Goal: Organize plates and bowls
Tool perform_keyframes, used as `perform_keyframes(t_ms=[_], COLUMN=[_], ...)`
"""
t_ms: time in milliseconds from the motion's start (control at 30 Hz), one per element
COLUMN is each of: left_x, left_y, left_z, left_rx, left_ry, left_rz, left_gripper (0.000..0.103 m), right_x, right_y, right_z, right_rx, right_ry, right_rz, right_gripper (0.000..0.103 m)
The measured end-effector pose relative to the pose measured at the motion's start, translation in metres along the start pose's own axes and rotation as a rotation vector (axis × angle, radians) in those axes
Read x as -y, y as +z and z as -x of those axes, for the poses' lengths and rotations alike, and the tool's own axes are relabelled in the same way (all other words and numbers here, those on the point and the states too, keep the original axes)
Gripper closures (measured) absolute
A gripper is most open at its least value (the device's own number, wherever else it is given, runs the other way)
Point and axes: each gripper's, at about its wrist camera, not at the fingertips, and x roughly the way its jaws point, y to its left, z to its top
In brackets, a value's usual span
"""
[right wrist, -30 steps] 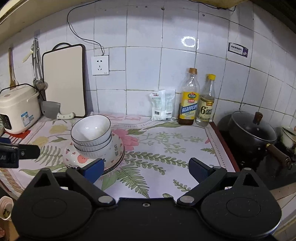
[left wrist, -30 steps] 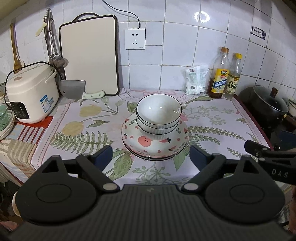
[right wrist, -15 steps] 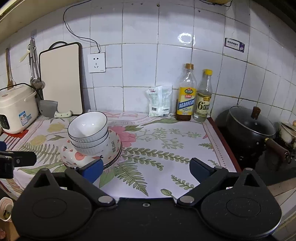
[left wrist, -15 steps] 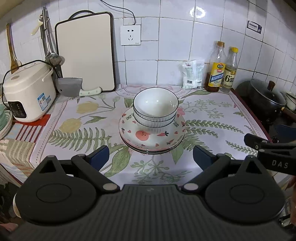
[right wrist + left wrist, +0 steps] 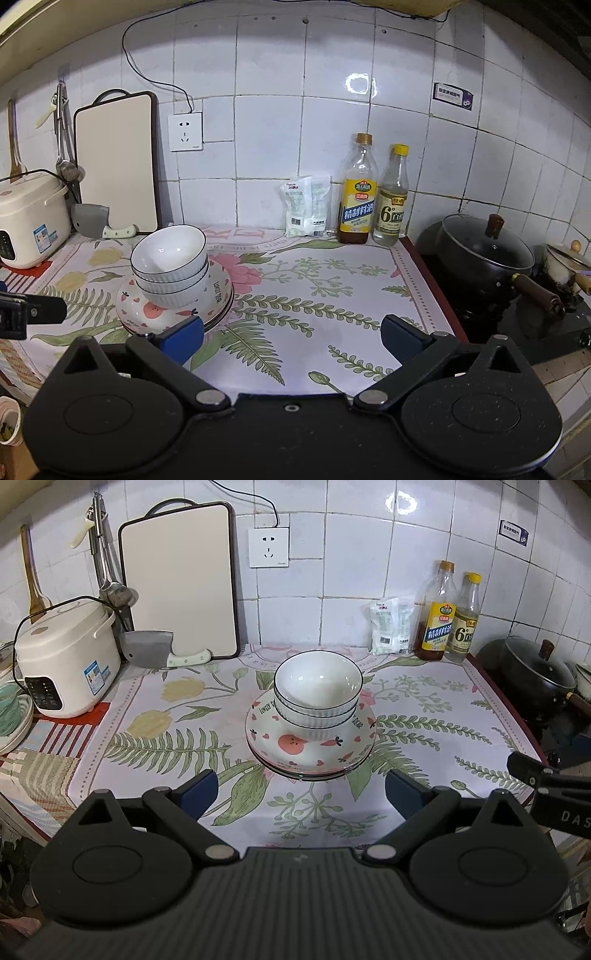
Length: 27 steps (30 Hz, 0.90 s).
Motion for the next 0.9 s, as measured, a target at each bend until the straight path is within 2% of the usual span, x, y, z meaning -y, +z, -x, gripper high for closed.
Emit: perform_keyframes(t_ms=[500,900], left_x=[0.0057,0.0057], left_y=[-0.0072,-0.0082], left_z=[0.0043,0.0058], left_rx=[0.012,0.014], left_ry=[0.017,0.021], left_rz=[-0.016,-0.022], left_gripper=[0.005,0.005], right_x=[-0.0014,0.0005], right_y=[-0.0007,-0.006], right_z=[0.0091,0.0073], right_rx=[0.044,0.008], right_ry=[-0.022,-0.023], right_rz=[-0.016,-0.021], right_gripper=[0.0,0.0])
